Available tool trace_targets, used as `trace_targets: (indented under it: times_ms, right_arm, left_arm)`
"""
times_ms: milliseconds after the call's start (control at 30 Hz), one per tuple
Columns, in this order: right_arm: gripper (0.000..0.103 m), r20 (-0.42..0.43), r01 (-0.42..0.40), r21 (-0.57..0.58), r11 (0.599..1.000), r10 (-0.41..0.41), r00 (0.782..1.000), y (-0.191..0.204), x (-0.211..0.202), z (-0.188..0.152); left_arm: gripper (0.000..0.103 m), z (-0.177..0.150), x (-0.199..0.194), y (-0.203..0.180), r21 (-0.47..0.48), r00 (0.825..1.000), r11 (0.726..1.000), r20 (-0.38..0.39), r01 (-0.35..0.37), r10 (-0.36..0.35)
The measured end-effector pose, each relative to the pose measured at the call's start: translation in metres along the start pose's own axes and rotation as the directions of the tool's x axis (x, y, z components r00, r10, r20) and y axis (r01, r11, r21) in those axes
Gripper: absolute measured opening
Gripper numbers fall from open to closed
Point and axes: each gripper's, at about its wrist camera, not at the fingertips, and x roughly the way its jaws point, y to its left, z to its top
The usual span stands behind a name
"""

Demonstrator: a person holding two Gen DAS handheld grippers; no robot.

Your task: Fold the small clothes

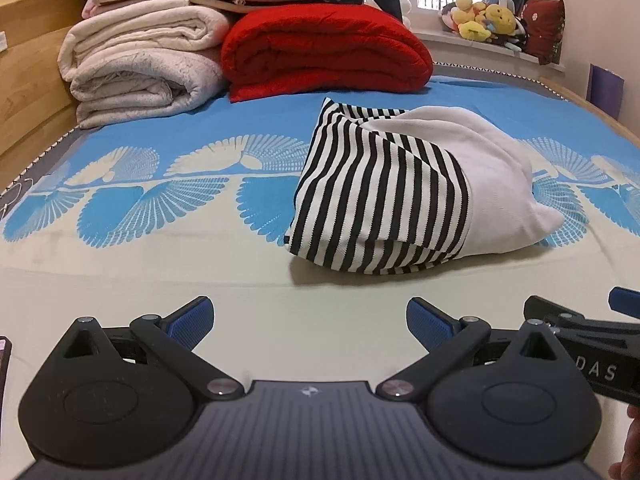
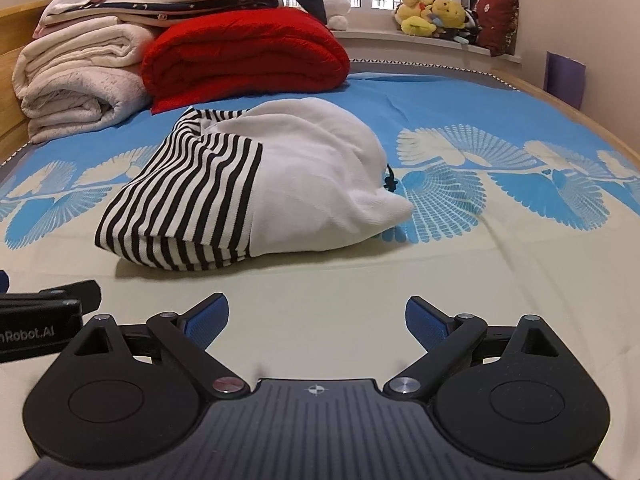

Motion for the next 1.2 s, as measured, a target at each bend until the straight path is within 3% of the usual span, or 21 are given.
trace_targets:
  times_ms: [1200]
  right_arm:
    - [0.096, -0.025, 0.003, -0.016, 1.0, -0.003, 1.0, 0.0046, 0.0052, -0.0023]
  left_arm:
    - [0.103, -0.0021, 0.0068, -0.0025, -0.002, 0.999, 1.0, -0.032, -0.014, 0.014]
